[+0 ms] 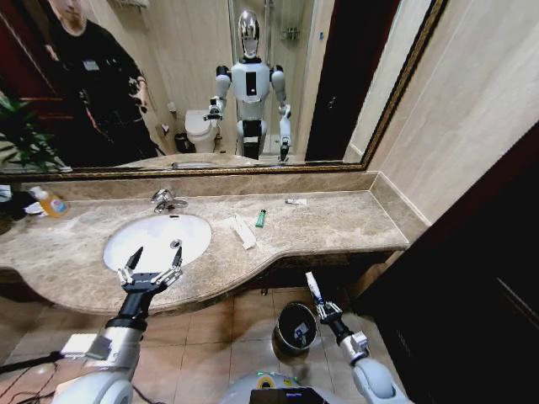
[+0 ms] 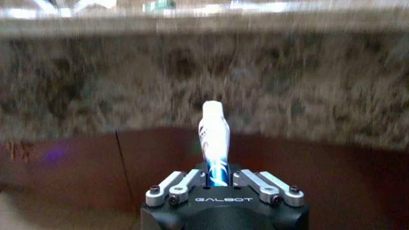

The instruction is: Pick up the trash from the sink and place it in the trash bin.

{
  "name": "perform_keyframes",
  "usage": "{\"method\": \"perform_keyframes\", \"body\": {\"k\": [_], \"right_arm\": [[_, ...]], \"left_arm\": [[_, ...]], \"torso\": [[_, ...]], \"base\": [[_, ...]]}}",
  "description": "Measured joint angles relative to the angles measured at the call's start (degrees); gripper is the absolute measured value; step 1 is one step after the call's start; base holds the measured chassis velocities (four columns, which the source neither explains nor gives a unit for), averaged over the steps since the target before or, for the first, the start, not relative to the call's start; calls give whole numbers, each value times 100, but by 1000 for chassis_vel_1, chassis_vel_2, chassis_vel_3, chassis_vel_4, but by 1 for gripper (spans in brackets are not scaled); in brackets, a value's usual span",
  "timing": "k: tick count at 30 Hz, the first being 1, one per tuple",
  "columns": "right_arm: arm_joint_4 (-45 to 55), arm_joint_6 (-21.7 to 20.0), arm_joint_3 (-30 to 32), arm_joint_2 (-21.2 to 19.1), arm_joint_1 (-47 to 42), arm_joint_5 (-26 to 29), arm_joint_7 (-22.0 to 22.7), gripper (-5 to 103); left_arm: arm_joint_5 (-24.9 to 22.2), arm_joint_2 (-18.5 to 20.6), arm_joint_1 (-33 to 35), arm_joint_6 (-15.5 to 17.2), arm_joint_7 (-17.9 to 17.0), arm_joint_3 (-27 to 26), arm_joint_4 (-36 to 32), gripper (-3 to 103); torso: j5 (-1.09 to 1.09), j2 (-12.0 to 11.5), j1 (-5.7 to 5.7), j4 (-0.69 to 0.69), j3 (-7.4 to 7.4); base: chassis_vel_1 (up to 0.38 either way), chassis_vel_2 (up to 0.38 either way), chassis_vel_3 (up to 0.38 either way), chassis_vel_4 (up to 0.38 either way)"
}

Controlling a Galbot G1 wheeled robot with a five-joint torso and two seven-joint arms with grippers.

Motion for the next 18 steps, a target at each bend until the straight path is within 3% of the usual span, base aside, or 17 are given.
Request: {"method": "perform_keyframes", "body": {"k": [4,7,18], "right_arm": [[-519,-2,-56,128,97,-253,-27,17],[-1110,169,38,524,233,-670,71,17],[-1637,450,-86,997,158,-1605,612,17]], "left_arm": [[0,0,0,0,0,0,0,100],[0,0,0,0,0,0,0,100],[0,0,0,0,0,0,0,100]], "torso": [[1,0,0,0,0],[3,0,0,0,0],[1,0,0,-1,0]], "base": [[0,0,0,0],[0,0,0,0],[0,0,0,0]]}}
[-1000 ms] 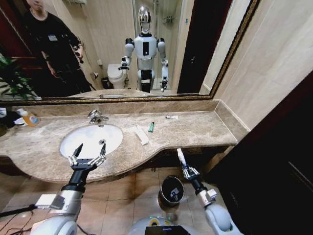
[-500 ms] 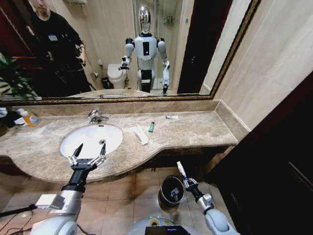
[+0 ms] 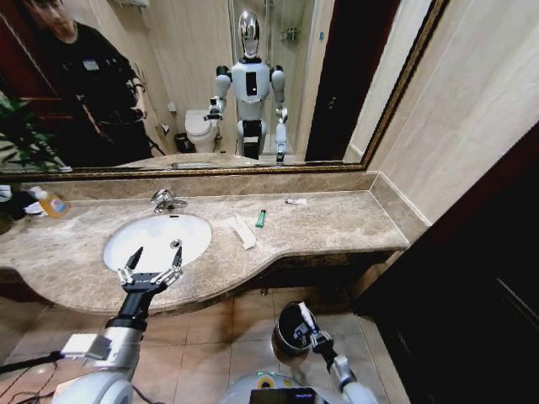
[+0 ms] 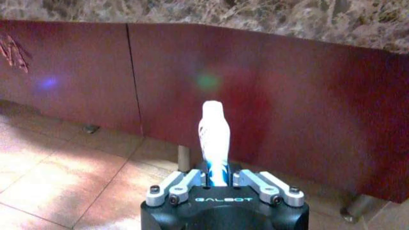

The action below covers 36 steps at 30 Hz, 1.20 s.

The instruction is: Pick up the trash from the sink and place it in the trash bin.

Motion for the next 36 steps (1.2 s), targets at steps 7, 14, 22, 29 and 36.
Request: {"method": "perform_keyframes", "body": {"k": [7,14,22,29,36], "right_arm": [[-120,-61,4,156,144,-154,100,17],[-340,-337,-10,153,440,-243,49,17],[-866,-359,-18,211,933,-206,-188,17],[-1153,-377,6,207,1095,-74,-377,17],[-1178,-358,29,154,1166,-3,-444,20]], "left_arm": [[0,0,0,0,0,0,0,100],[0,0,0,0,0,0,0,100],[0,0,0,0,0,0,0,100],[0,0,0,0,0,0,0,100],[0,0,0,0,0,0,0,100]], "torso": [[-1,0,0,0,0],[0,0,0,0,0],[0,0,0,1,0],[1,0,0,0,0],[0,0,0,0,0]], "base": [[0,0,0,0],[0,0,0,0],[0,0,0,0],[0,0,0,0],[0,0,0,0]]}}
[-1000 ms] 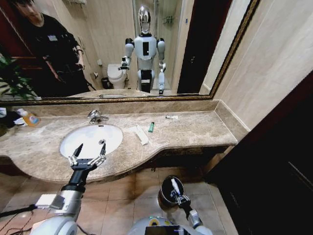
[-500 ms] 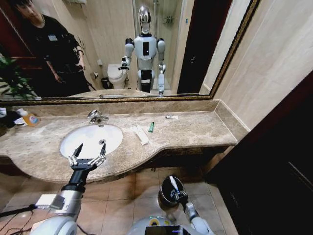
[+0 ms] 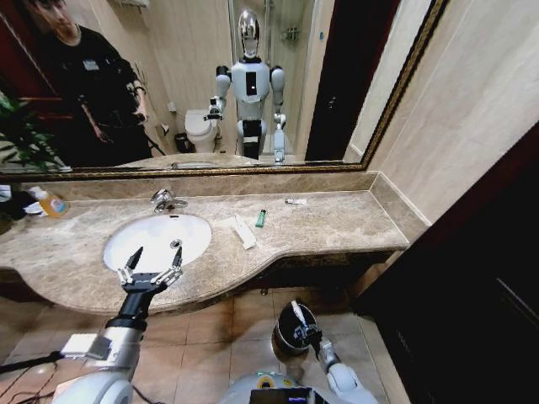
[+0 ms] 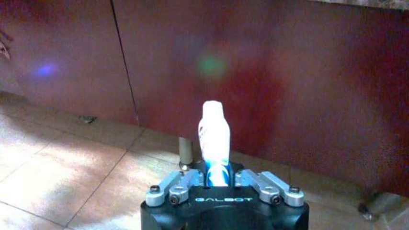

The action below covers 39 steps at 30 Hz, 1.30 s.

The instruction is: Pick up the trash from the sink and place it in the trash bin.

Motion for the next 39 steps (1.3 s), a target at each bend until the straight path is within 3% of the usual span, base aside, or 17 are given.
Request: {"method": "perform_keyframes", "body": {"k": [1,4,6,9,11,13,15,19,21,24,31,39], "right_arm": [[0,0,0,0,0,0,0,20],[101,3,8,4,-37,28,2,37],[120,3,8,4,-45,28,3,37],[162,12,4,-17,-74,13,3,53],[162,19,3,-18,-77,7,3,53],[161,55,1,-8,-100,-39,5,70],[161,59,-1,-3,-112,-51,5,70],[246,60,-9,12,-152,-79,12,90],[276,52,-11,12,-158,-82,15,90],[370,2,-12,12,-175,-85,20,100],[556,-18,9,1,-268,-77,50,100],[1805,-31,136,-179,-978,223,4,100]], "left_arm": [[0,0,0,0,0,0,0,100],[0,0,0,0,0,0,0,100],[0,0,0,0,0,0,0,100],[0,0,0,0,0,0,0,100],[0,0,0,0,0,0,0,100],[0,0,0,0,0,0,0,100],[0,0,0,0,0,0,0,100],[0,0,0,0,0,0,0,100],[0,0,0,0,0,0,0,100],[0,0,0,0,0,0,0,100],[0,0,0,0,0,0,0,100],[0,0,0,0,0,0,0,100]], "torso": [[0,0,0,0,0],[0,0,0,0,0],[0,0,0,0,0],[0,0,0,0,0],[0,0,0,0,0],[0,0,0,0,0],[0,0,0,0,0],[0,0,0,0,0],[0,0,0,0,0],[0,0,0,0,0],[0,0,0,0,0],[0,0,0,0,0]], "base": [[0,0,0,0],[0,0,0,0],[0,0,0,0],[0,0,0,0],[0,0,0,0],[0,0,0,0],[0,0,0,0],[0,0,0,0],[0,0,0,0],[0,0,0,0],[0,0,0,0],[0,0,0,0]]}}
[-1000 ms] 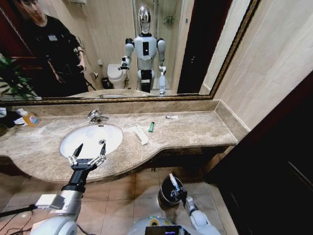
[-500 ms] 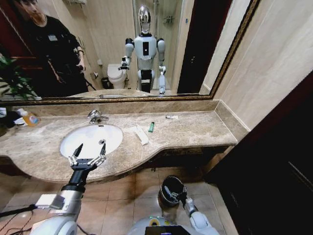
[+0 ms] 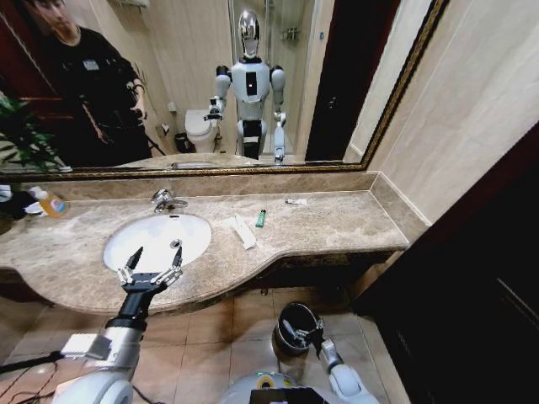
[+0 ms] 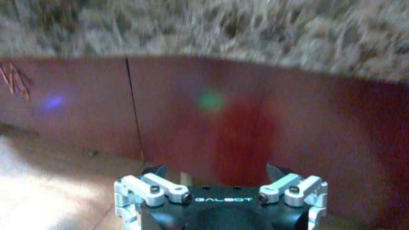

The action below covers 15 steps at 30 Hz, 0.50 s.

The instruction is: Pick up the trash from the sink and place it in the trash bin.

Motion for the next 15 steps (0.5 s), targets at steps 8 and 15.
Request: {"method": "perform_keyframes", "body": {"k": [8,15], "right_arm": [[1168,260,188,-181,-470,318,41,100],[2165,178,220,-285,-818,419,51,100]], "left_arm": [[0,0,0,0,0,0,0,100],[0,0,0,0,0,0,0,100]], "torso": [[0,0,0,0,0],[0,0,0,0,0]], "base": [[0,0,0,0],[0,0,0,0]]}}
